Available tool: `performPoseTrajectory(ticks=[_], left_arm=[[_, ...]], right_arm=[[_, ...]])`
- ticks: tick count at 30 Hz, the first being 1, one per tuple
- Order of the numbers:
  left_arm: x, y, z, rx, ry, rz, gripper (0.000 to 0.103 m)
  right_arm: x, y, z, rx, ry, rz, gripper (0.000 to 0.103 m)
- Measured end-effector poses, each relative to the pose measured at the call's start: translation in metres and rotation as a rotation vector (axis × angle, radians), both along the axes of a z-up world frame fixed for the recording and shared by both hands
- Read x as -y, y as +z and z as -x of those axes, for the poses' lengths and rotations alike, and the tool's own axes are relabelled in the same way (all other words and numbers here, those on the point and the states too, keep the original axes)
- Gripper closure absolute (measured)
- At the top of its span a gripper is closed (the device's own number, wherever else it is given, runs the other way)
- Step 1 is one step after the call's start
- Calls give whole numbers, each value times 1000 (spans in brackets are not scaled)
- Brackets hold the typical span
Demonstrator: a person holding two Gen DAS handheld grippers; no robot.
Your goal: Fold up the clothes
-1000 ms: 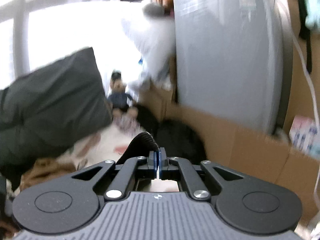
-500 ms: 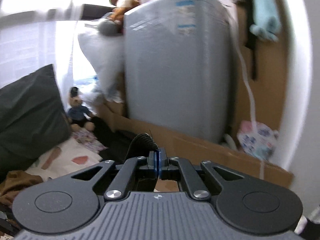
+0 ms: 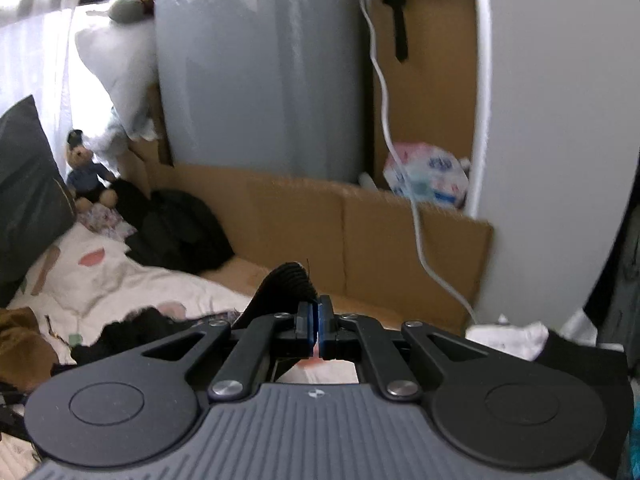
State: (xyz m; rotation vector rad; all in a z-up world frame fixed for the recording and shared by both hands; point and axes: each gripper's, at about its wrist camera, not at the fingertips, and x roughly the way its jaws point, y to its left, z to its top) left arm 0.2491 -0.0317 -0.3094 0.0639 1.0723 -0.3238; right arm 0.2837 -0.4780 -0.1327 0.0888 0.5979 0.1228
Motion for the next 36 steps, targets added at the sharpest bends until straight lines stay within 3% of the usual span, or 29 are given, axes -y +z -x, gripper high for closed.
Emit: performPoseTrajectory(ticks=[1, 2, 3, 6, 14, 21, 25, 29, 31, 33, 36], left_arm=[[3, -3, -1, -11, -19, 5, 58], [5, -5, -3, -17, -29, 7, 76], [6, -6, -3, -23, -37, 14, 84], [8, -5, -2, -28, -53, 31, 96], [-5, -2, 2, -44, -50, 123, 101], [-16, 17, 24, -39, -57, 198, 103], [-22, 26, 33, -14, -39, 174, 103], [-38, 30, 38, 9, 39, 137, 89], [-47, 31, 35, 17, 93, 137, 76], [-60, 33, 35, 39, 155, 140, 45], [-70, 33, 30, 75, 207, 130, 34]], right_arm=[[2, -3, 1, -7, -1, 2, 101], [4, -6, 2, -14, -3, 4, 101], [6, -7, 2, -20, -4, 5, 100], [11, -12, 2, -36, -17, -24, 100], [5, -10, 2, -26, -28, -62, 96], [-34, -7, 5, -50, 80, -90, 95], [-68, -7, 10, -80, 176, -90, 95], [-103, -9, 12, -115, 255, -85, 95], [-113, -9, 13, -121, 273, -86, 95], [-125, -10, 15, -130, 292, -89, 95], [-136, -15, 16, -148, 305, -89, 95]])
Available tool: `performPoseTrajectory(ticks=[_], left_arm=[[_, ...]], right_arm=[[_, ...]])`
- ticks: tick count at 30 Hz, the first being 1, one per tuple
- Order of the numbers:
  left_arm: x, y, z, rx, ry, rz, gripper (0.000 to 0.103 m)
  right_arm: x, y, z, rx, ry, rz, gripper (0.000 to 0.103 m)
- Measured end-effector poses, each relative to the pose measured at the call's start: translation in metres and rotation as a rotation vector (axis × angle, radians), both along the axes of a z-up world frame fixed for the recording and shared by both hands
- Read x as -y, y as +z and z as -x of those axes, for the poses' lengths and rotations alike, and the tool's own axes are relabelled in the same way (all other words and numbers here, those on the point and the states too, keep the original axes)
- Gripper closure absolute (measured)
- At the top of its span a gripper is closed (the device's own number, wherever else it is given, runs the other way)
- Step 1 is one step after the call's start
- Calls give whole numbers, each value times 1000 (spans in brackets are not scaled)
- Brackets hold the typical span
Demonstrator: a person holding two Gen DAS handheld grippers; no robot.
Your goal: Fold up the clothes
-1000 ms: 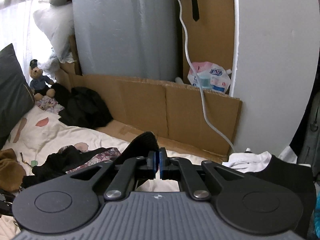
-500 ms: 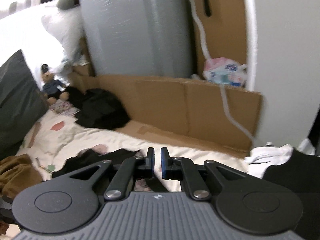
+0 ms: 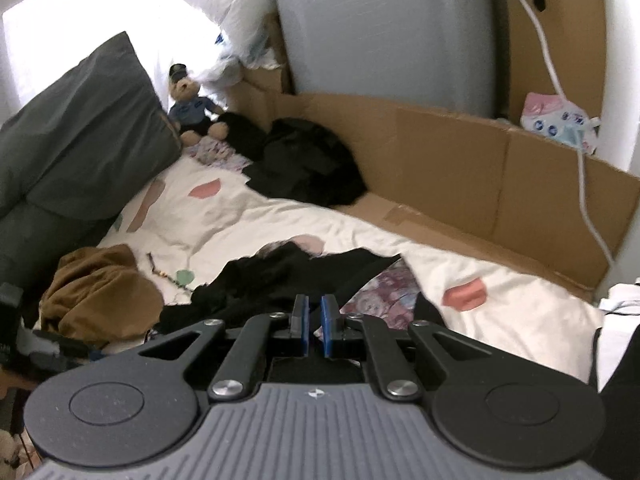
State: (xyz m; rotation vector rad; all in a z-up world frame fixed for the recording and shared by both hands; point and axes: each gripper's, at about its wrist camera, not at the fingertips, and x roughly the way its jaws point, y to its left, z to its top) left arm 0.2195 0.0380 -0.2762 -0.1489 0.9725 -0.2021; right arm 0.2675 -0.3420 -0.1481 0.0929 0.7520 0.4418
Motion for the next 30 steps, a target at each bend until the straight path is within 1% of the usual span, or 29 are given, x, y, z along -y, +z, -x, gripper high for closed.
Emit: performPoseTrajectory(ticks=[4, 8, 14, 16, 17, 18, 21, 24, 30], left_arm=[[-9, -2, -12, 15, 18, -2, 34], [-15, -4, -22, 27, 33, 4, 35], [-11, -6, -35, 43, 14, -16, 35], [-9, -7, -40, 47, 8, -24, 39], [-7, -10, -40, 52, 10, -36, 44], [-5, -12, -42, 53, 12, -45, 45], [2, -19, -49, 36, 7, -61, 45], [8, -26, -54, 25, 8, -93, 45], [9, -42, -63, 15, 24, -97, 47]], right_arm=[[-19, -10, -1, -35, 33, 6, 94], [-30, -14, -4, -36, 54, 20, 94], [-36, -22, -14, -59, 65, 13, 94], [-39, -26, -16, -67, 71, 14, 94], [-40, -29, -17, -72, 77, 18, 94], [-42, -31, -17, -79, 82, 20, 94], [-46, -38, -19, -102, 99, 23, 94], [-50, -47, -21, -124, 117, 29, 94], [-58, -62, -23, -162, 160, 42, 94]])
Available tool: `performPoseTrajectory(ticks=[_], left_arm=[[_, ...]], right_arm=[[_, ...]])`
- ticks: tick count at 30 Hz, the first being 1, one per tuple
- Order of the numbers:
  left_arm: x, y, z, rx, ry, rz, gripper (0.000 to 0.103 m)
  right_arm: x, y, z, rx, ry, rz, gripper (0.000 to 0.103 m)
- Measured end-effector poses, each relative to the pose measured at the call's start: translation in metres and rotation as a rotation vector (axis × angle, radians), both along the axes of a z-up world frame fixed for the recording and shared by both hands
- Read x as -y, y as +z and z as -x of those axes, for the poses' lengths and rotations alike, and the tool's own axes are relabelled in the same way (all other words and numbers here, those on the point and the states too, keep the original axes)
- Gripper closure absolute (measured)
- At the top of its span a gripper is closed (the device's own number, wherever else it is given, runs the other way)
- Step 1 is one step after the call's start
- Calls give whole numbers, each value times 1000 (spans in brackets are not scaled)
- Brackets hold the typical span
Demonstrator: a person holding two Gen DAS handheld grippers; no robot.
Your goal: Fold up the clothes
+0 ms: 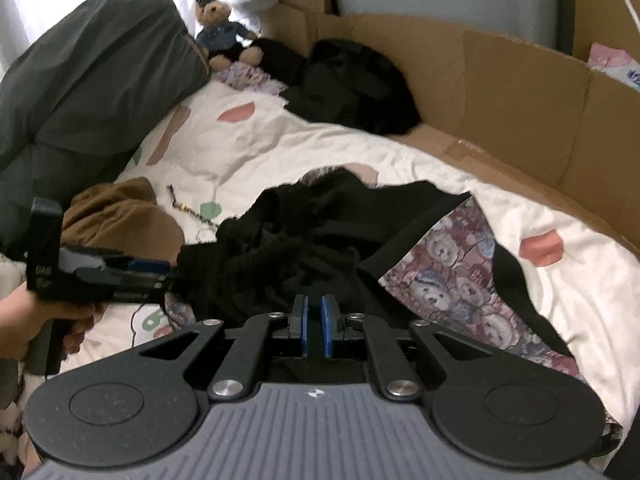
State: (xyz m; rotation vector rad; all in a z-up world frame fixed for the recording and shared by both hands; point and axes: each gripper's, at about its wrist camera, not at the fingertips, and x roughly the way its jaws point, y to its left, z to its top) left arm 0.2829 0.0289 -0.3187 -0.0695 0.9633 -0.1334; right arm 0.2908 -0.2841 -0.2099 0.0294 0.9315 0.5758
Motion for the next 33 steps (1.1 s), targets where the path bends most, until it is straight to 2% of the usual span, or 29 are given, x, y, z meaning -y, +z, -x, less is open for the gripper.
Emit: performPoseTrajectory(ticks=[9, 15, 21, 26, 29, 33], left_arm=[[7, -17, -4, -7, -16, -52, 47], [15, 1, 10, 43, 5, -117, 46], [24, 9, 24, 46, -52, -135, 49], [19, 5, 13, 18, -10, -92, 49], [19, 2, 9, 13, -5, -82, 57], [17, -11, 4, -21, 12, -75, 58]], right_arm=[[-5, -23, -7, -61, 22, 4, 94], [-9, -32, -5, -84, 46, 9, 94], [-5, -35, -8, -96, 38, 9, 94], [-2, -33, -8, -109, 30, -5, 94], [0, -34, -8, -110, 27, 0, 94], [3, -37, -9, -119, 18, 3, 94]])
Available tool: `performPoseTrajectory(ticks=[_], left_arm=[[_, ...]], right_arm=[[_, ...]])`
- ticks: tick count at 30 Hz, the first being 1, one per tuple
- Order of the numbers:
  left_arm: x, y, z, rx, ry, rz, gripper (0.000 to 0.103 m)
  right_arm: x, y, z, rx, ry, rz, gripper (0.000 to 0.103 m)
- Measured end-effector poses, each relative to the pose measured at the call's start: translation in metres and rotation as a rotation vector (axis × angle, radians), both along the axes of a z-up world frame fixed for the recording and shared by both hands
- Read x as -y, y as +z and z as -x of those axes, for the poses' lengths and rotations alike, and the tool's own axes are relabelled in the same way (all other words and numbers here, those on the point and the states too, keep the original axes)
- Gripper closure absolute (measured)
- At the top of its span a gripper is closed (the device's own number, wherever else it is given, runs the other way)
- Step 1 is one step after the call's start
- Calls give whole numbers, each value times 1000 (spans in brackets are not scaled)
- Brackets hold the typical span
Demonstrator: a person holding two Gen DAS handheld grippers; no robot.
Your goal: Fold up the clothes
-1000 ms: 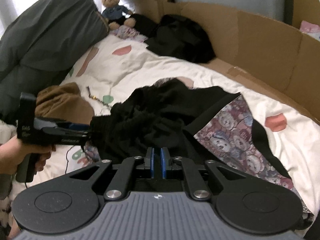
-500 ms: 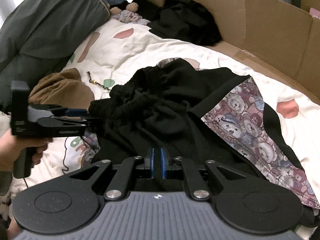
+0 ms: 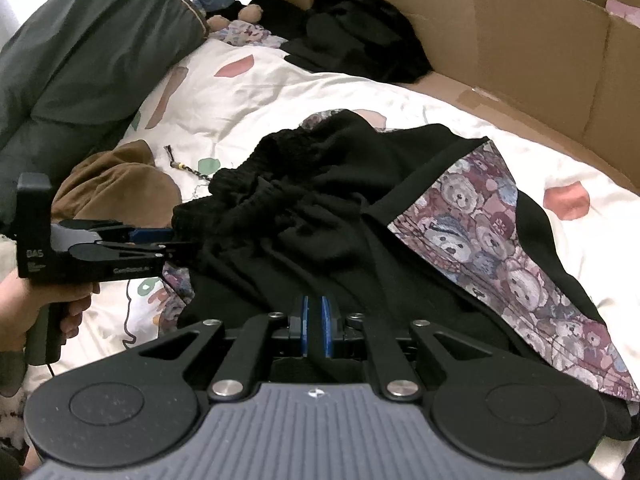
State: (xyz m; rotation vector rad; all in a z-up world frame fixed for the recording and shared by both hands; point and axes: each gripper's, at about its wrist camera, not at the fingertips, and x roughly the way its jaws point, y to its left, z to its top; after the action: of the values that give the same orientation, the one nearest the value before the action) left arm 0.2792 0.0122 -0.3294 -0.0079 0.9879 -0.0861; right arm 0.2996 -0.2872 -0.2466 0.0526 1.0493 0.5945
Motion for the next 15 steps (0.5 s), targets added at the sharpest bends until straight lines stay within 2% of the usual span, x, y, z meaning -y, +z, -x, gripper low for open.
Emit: performPoseTrajectory(ticks=[8, 10, 12, 15], left_arm=[[2, -15, -8, -8, -6, -11, 57], [0, -16, -10, -8, -2, -4, 62], [-4, -15, -11, -8, 1, 6, 73], [-10, -12, -12, -8, -14, 26, 82]], right_arm=[[-1, -9, -1, -25, 2, 3, 94], [-3, -9, -1, -26, 8, 0, 94], [-5, -9, -1, -26, 14, -3, 94], [-7, -9, 0, -25, 18, -5, 94]])
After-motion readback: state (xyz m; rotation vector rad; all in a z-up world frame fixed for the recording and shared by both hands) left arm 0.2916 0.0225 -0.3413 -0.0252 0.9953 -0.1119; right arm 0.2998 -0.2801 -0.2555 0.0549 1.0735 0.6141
